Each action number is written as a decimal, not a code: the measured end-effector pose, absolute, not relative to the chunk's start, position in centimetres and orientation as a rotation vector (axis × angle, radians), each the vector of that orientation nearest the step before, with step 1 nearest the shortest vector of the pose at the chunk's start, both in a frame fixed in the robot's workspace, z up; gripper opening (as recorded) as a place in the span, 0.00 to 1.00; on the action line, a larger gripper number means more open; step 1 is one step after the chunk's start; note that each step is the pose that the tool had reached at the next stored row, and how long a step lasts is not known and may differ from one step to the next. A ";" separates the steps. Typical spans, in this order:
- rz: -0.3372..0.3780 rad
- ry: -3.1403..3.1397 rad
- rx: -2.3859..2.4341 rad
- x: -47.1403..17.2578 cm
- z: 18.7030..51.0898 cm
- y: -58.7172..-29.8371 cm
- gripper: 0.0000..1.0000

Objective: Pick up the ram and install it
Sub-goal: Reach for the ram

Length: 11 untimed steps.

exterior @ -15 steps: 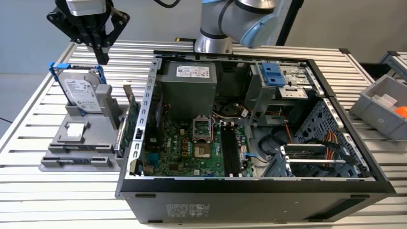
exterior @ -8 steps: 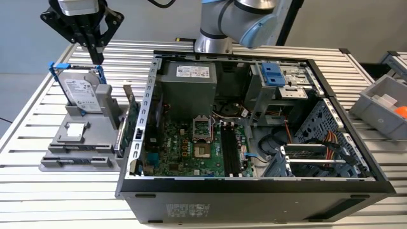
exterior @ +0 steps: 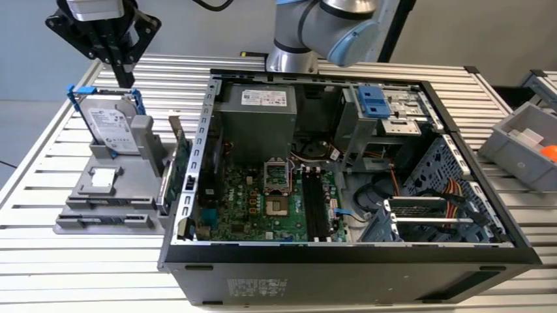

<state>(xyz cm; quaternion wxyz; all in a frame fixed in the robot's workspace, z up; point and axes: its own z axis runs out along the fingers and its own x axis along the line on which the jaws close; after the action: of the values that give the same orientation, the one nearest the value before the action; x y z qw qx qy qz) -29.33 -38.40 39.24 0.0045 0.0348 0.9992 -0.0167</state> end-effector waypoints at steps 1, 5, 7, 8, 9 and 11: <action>-0.052 3.131 0.109 -29.5 39.2 -38.4 0.00; -0.053 3.132 0.109 -30.1 39.2 -38.4 0.00; -0.053 3.133 0.109 -30.4 39.2 -38.4 0.00; -0.053 3.133 0.109 -30.6 39.2 -38.4 0.00; -0.053 3.133 0.109 -30.7 39.2 -38.4 0.00; -0.053 3.133 0.109 -31.1 39.2 -38.4 0.00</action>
<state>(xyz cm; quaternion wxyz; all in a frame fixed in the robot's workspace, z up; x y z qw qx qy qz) -31.14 -38.40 39.23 0.0030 0.0348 0.9992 -0.0168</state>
